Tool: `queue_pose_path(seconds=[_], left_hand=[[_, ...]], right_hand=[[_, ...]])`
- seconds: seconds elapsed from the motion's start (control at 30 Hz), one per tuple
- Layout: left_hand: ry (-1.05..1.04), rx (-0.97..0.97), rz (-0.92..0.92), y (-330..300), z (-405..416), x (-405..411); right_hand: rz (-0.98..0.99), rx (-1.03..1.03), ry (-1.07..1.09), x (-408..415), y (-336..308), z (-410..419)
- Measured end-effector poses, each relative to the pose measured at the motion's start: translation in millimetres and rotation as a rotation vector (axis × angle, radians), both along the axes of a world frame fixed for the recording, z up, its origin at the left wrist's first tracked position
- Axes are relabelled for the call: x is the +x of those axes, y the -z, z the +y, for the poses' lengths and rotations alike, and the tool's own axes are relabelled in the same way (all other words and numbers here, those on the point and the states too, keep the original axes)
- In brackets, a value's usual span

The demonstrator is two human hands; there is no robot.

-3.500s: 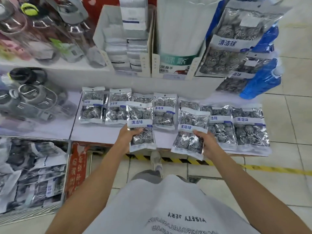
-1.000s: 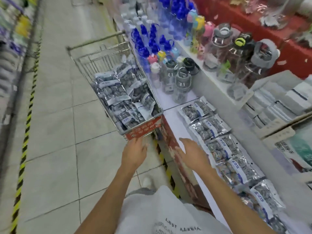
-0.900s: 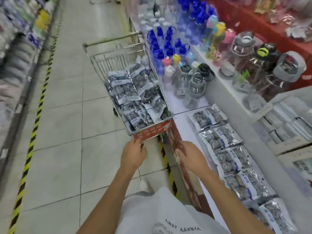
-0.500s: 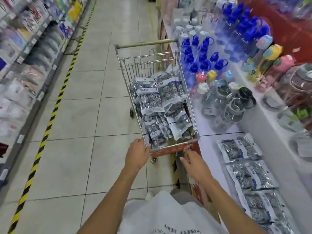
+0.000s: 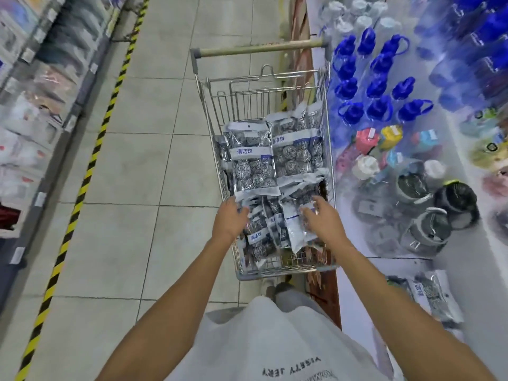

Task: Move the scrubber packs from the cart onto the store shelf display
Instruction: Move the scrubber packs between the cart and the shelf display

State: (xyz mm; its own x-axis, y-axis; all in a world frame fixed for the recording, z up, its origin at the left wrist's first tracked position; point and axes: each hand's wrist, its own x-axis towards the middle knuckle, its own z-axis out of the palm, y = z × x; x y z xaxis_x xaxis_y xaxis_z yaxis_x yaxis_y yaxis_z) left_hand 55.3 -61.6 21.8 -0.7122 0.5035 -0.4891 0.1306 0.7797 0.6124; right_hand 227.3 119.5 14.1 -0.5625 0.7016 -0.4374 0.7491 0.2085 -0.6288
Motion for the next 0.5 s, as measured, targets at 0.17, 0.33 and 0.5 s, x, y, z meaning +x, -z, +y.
queue_pose_path(seconds=[0.17, 0.33, 0.5], left_hand=[[-0.177, 0.0, -0.127, 49, 53, -58], [-0.255, -0.016, -0.124, 56, 96, -103], [-0.343, -0.062, -0.244, 87, 118, -142]], right_hand=[[0.003, -0.1, 0.076, -72, 10, 83], [-0.021, -0.119, 0.129, -131, 30, 137], [-0.065, -0.179, 0.195, -169, 60, 167]])
